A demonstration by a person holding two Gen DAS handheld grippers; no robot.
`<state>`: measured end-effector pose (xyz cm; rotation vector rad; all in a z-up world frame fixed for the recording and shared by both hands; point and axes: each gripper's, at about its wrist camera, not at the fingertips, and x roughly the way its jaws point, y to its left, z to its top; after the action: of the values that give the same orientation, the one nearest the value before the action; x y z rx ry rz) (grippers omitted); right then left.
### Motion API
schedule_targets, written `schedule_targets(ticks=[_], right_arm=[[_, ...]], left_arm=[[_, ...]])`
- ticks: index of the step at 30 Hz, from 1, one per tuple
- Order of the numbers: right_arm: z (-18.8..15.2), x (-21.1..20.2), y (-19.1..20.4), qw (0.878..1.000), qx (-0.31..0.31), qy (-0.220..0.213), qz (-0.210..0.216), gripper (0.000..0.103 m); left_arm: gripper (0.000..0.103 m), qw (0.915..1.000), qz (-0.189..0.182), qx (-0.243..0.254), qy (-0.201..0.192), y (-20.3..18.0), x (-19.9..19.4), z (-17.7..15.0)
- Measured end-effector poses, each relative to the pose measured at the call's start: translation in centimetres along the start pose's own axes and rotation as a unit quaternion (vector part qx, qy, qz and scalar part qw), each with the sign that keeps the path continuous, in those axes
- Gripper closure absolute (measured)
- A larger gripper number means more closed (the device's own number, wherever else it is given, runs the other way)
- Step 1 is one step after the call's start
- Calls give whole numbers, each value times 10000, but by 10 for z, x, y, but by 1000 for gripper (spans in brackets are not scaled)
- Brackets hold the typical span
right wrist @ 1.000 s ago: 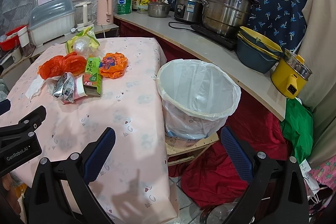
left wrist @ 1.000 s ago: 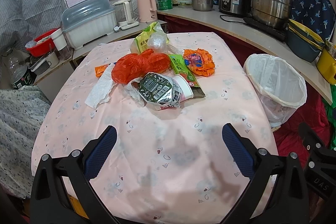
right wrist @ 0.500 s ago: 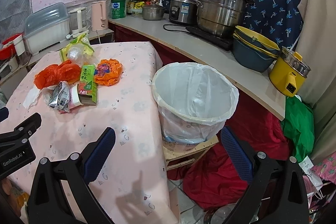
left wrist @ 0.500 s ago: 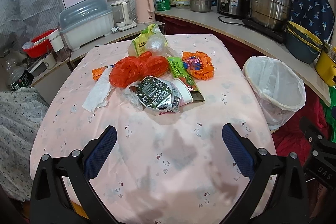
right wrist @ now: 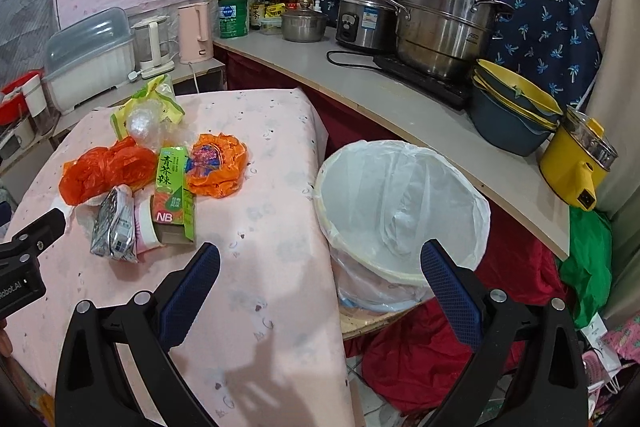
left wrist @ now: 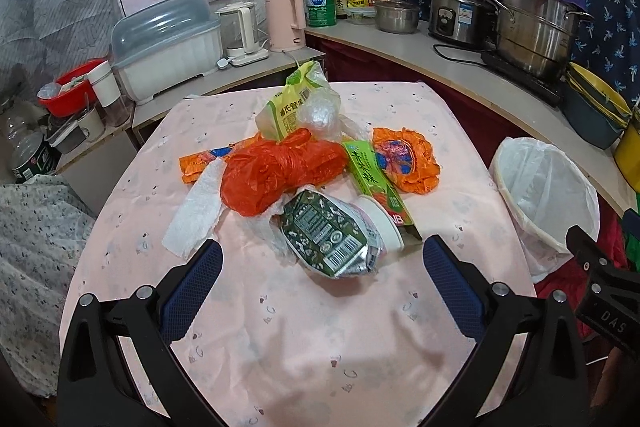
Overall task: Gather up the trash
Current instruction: 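Grasp the orange plastic bag with the left tool while the right tool grasps the orange snack wrapper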
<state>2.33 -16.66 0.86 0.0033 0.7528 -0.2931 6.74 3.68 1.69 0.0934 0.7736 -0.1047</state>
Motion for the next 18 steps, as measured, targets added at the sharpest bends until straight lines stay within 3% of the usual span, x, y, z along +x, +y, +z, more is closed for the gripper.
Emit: schedule_targets(ticks=[6,18], right_arm=[[27,33,21,9997,40,33,236,7],[59,123,70,9957,81,560,727,27]], left_arm=[[7,9999,101,-69,75,25,31,22],[7,9976,259,-375,512,75,106,39]])
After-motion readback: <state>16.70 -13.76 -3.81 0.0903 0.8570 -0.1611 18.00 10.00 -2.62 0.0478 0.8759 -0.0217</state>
